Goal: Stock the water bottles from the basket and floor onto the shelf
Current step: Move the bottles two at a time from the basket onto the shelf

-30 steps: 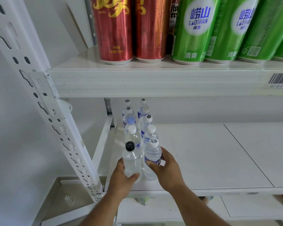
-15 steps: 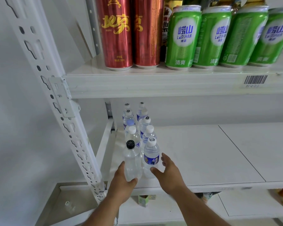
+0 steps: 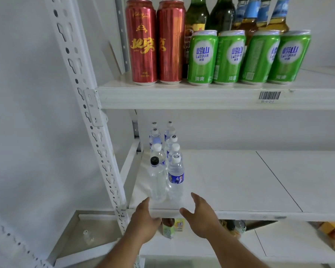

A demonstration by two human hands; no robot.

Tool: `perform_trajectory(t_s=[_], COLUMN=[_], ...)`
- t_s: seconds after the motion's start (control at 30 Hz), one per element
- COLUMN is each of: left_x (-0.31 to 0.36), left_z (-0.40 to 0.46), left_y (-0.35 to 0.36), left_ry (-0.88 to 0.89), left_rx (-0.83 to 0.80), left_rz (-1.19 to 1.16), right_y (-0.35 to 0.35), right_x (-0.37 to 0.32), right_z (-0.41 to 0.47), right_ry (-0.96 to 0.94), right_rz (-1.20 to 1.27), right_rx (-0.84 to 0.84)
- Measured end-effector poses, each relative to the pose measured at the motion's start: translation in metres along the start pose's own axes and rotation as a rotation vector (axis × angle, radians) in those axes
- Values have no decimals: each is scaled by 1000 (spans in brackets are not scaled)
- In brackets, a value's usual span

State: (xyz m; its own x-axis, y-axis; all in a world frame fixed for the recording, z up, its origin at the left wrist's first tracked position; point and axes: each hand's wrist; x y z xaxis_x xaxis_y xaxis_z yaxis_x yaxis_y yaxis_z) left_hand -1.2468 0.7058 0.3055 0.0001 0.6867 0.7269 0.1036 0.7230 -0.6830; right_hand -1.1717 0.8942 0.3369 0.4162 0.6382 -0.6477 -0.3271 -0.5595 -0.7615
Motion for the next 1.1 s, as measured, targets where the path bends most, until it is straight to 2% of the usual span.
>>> perform_trajectory(t_s=[0.27, 0.47, 0.6, 0.93, 1.1], left_x=[0, -17, -43, -91, -113], left_z=[-79, -153, -185, -198, -188], left_y=[34, 87, 118, 163, 183], left_ry=[-58, -145, -190, -198, -169], left_rx=[-15, -130, -268, -524, -572], left_rz=[185, 232, 348, 509, 524], right_y=[-18, -6, 8, 54, 74], right_x=[78, 162, 201, 238, 241], right_z=[-54, -97, -118, -143, -140], right_ry=[-179, -200, -183, -161, -136], right_rz=[-235, -343, -396, -533, -582], right_rx=[-96, -286, -388, -584, -656])
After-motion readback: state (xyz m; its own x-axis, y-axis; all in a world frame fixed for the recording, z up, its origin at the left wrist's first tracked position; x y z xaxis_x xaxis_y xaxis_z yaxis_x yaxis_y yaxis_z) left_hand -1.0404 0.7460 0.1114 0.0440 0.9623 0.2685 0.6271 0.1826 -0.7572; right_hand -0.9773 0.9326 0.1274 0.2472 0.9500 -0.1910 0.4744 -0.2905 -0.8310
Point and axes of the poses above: each hand's wrist, its own z-axis towards the middle knuckle, its own y-axis out of the palm, x = y × z, and after that the axes turned 15 degrees about x, right-handed
